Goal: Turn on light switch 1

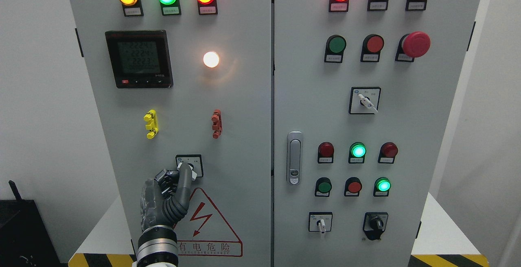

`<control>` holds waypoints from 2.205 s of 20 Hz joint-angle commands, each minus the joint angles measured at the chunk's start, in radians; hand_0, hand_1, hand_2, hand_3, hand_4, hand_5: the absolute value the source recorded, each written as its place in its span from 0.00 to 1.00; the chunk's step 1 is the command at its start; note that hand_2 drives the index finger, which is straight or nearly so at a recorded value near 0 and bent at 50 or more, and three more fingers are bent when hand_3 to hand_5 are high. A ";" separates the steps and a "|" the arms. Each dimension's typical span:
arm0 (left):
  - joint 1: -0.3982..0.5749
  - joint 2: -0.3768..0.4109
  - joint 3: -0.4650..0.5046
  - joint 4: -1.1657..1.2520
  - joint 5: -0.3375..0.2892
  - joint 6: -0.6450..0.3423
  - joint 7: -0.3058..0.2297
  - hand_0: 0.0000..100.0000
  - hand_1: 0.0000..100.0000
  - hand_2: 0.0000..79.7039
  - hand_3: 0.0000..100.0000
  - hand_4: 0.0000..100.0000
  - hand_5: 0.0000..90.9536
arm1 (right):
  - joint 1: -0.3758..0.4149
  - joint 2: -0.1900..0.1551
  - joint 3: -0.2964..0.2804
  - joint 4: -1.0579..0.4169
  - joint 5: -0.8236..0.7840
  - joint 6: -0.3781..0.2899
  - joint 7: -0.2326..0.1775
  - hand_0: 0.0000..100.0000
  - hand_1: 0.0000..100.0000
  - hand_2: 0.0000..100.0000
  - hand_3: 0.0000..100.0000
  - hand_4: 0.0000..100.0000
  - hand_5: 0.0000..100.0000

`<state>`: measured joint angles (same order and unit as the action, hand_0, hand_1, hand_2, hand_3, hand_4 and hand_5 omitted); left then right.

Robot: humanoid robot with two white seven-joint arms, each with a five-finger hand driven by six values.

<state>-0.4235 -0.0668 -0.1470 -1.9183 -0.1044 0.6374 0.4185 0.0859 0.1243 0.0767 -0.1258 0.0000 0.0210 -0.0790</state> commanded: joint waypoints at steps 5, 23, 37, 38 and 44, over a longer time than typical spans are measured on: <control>0.002 0.001 0.000 0.001 0.000 -0.002 0.000 0.40 0.31 0.79 0.73 0.85 0.88 | 0.000 0.000 0.000 0.000 -0.025 0.001 -0.001 0.00 0.00 0.00 0.00 0.00 0.00; 0.009 0.004 -0.009 -0.008 0.000 -0.005 0.003 0.28 0.28 0.81 0.76 0.86 0.88 | 0.000 0.000 0.000 0.000 -0.025 0.001 -0.001 0.00 0.00 0.00 0.00 0.00 0.00; 0.189 0.065 -0.009 -0.053 -0.054 -0.220 0.005 0.29 0.25 0.83 0.78 0.87 0.88 | 0.000 0.000 0.000 0.000 -0.025 0.001 -0.001 0.00 0.00 0.00 0.00 0.00 0.00; 0.210 0.071 -0.009 -0.053 -0.063 -0.255 0.003 0.28 0.24 0.83 0.78 0.87 0.88 | 0.000 0.000 0.000 0.000 -0.025 0.001 -0.001 0.00 0.00 0.00 0.00 0.00 0.00; 0.411 0.125 0.030 -0.038 -0.063 -0.641 -0.088 0.28 0.16 0.74 0.78 0.87 0.83 | 0.000 0.000 0.000 0.000 -0.025 0.001 -0.001 0.00 0.00 0.00 0.00 0.00 0.00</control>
<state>-0.1705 -0.0126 -0.1477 -1.9536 -0.1547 0.1451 0.3876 0.0859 0.1243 0.0767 -0.1257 0.0000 0.0210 -0.0790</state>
